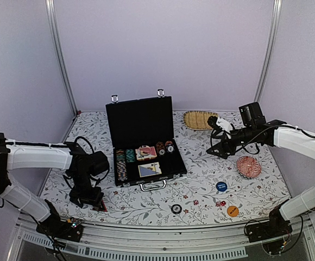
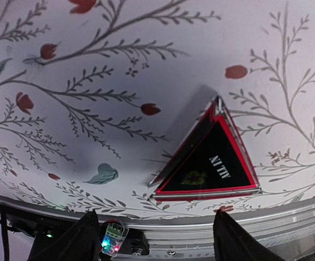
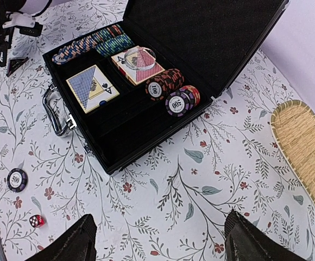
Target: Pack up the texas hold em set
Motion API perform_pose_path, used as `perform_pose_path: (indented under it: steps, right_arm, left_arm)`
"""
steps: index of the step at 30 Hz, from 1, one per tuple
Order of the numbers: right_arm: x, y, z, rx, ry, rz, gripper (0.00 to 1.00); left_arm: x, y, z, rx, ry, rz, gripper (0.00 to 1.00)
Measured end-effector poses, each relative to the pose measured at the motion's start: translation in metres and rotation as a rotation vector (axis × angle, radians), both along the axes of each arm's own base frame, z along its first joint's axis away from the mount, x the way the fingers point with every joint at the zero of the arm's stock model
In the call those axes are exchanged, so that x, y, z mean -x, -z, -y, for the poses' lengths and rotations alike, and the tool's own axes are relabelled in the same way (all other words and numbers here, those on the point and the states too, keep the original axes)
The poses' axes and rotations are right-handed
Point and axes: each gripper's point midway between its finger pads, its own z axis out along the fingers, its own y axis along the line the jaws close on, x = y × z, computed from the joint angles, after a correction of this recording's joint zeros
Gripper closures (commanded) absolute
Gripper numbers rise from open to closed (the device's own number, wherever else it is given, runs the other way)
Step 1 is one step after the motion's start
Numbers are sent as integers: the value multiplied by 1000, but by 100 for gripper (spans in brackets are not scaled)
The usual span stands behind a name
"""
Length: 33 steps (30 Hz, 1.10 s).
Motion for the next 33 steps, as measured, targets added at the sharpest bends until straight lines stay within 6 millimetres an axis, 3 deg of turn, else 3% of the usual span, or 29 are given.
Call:
perform_pose_path:
  steps: [11, 25, 33]
  right_arm:
    - [3, 3, -1, -4, -15, -8, 18]
    - [1, 18, -2, 14, -19, -42, 18]
    - [0, 25, -3, 23, -21, -60, 18]
  left_arm:
    - [-9, 22, 19, 42, 71, -24, 28]
    - [-30, 22, 68, 73, 235, 24, 29]
    - [-46, 21, 75, 72, 222, 107, 24]
